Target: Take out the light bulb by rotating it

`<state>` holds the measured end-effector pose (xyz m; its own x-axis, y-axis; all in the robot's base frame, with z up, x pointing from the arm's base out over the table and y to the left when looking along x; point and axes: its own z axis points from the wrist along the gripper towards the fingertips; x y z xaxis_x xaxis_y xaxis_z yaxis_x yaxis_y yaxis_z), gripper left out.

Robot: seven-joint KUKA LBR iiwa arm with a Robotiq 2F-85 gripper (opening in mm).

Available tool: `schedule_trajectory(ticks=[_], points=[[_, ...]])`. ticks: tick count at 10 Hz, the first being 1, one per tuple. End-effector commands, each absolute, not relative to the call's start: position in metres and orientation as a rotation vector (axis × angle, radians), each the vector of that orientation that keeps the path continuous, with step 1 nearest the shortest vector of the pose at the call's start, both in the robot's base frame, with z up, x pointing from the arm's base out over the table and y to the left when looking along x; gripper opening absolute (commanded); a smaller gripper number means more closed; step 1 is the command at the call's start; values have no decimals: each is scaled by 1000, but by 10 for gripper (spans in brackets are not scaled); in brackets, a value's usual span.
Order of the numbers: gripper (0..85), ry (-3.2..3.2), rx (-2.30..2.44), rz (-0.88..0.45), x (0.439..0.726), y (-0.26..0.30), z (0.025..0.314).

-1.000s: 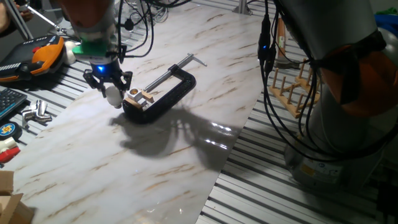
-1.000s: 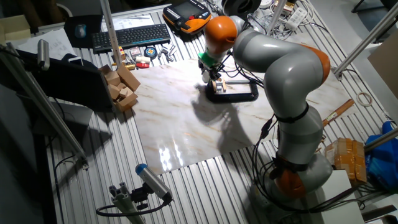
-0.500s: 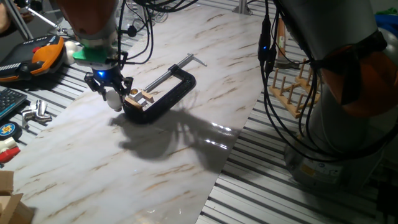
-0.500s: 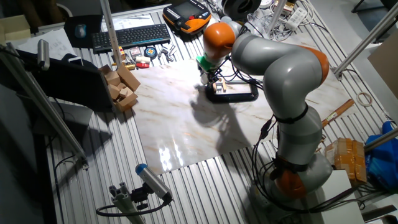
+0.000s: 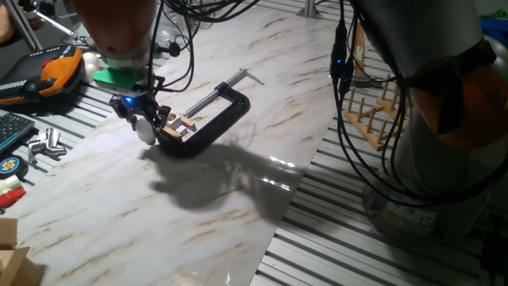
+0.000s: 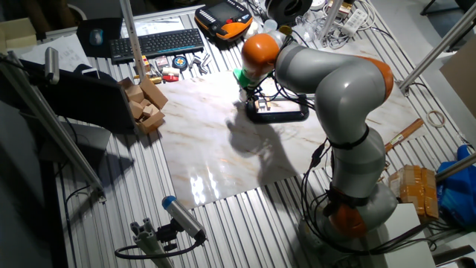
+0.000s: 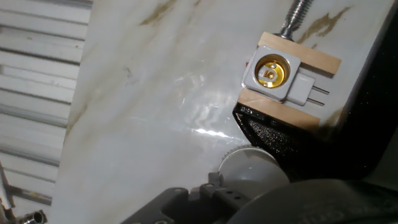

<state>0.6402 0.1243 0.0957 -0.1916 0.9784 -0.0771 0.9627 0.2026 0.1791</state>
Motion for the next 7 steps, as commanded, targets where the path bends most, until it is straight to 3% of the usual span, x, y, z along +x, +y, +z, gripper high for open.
schedule_trajectory(ticks=[1, 6, 7], points=[[0, 2293, 1877, 141, 640, 125, 95], [0, 2272, 1885, 150, 639, 126, 89], [170, 2273, 1885, 147, 639, 126, 89]])
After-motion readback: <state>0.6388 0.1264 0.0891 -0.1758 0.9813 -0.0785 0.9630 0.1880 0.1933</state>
